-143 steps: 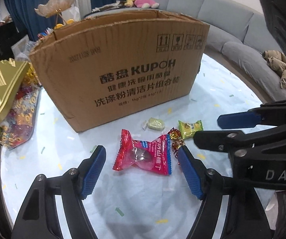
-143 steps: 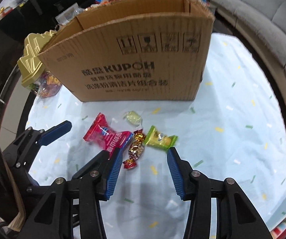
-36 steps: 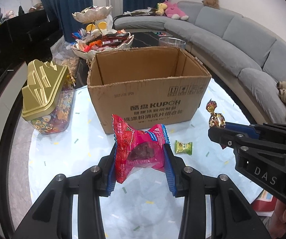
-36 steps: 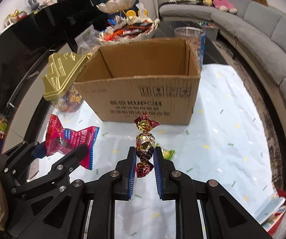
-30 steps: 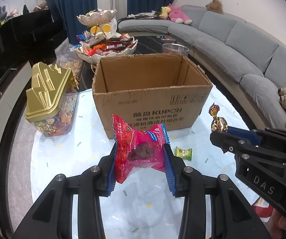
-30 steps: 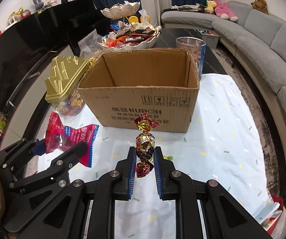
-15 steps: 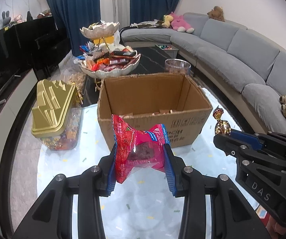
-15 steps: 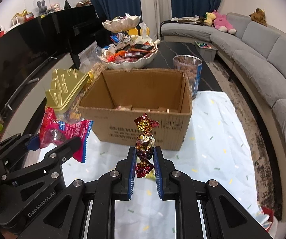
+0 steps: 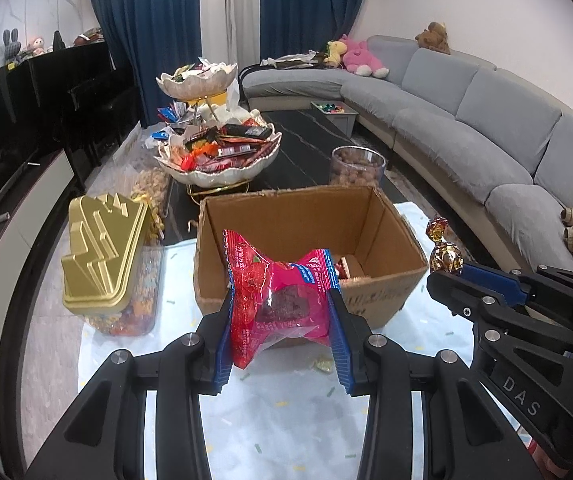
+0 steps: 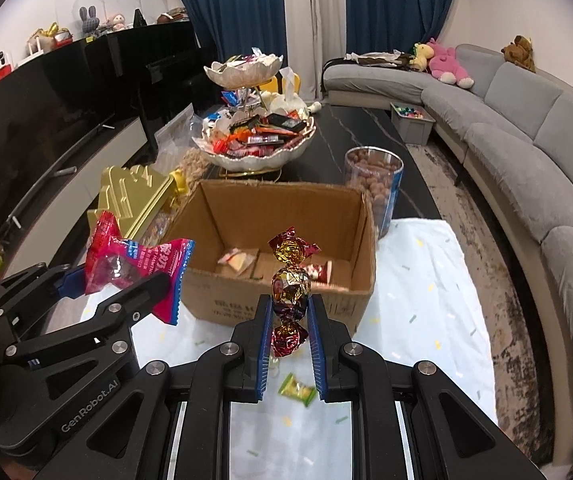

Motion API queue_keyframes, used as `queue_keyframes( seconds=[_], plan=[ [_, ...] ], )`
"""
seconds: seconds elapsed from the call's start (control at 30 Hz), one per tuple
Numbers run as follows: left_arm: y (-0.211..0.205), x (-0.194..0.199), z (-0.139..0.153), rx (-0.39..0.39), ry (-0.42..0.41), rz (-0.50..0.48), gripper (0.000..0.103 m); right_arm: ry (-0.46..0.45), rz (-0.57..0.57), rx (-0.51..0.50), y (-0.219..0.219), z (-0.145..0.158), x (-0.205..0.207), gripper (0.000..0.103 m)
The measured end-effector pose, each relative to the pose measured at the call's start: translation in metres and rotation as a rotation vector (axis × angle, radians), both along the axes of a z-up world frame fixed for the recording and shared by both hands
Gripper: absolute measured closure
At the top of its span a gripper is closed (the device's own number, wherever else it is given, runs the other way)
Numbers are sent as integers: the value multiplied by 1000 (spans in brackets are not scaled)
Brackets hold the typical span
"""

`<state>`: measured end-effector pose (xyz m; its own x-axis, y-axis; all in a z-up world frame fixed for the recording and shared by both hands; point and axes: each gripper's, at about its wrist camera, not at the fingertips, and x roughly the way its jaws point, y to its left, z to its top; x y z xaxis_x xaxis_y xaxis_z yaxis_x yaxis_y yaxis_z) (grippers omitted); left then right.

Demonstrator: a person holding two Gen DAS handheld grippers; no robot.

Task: Organize snacks
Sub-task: 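Lift the red candy pack and gold chocolate and carry both over the box, then open both tools to drop the red pack and gold chocolate into the box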

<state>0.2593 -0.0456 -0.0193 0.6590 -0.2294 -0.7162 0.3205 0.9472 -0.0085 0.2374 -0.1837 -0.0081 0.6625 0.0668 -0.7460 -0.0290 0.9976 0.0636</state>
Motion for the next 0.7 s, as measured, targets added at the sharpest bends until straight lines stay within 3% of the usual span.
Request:
queue_keyframes(
  seconds=[0.7],
  plan=[
    [-8,69,-12,-13,28,-2,62,-4,20,-22,-5,-9,67,84]
  ],
)
